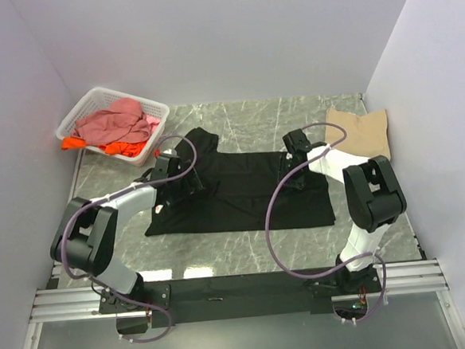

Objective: Fold and stack the t-shirts
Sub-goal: Fold the tshirt

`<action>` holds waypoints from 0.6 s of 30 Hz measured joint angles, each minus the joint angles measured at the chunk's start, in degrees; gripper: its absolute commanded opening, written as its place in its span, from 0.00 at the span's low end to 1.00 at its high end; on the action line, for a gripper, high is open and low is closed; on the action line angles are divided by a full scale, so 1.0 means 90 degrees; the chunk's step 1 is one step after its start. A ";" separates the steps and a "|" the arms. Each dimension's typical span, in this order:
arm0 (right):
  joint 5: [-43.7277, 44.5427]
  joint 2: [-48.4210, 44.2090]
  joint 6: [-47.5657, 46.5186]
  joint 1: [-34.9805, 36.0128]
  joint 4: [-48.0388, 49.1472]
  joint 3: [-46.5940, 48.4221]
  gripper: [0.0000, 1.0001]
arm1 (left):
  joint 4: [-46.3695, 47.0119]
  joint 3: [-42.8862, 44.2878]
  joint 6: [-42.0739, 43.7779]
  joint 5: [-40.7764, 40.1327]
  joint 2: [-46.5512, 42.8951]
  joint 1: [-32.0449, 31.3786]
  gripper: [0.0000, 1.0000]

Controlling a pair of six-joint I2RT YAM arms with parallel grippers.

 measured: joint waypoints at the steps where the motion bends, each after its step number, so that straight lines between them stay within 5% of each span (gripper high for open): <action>1: 0.0007 -0.0066 0.0024 0.0022 -0.0002 -0.0080 0.44 | -0.0005 -0.0092 0.0000 0.0000 -0.0087 0.0000 0.95; 18: 0.0024 -0.1022 0.0517 0.0508 -0.0121 -0.1156 0.44 | -0.0279 -0.1707 -0.0488 0.0061 -0.1996 -0.0049 0.95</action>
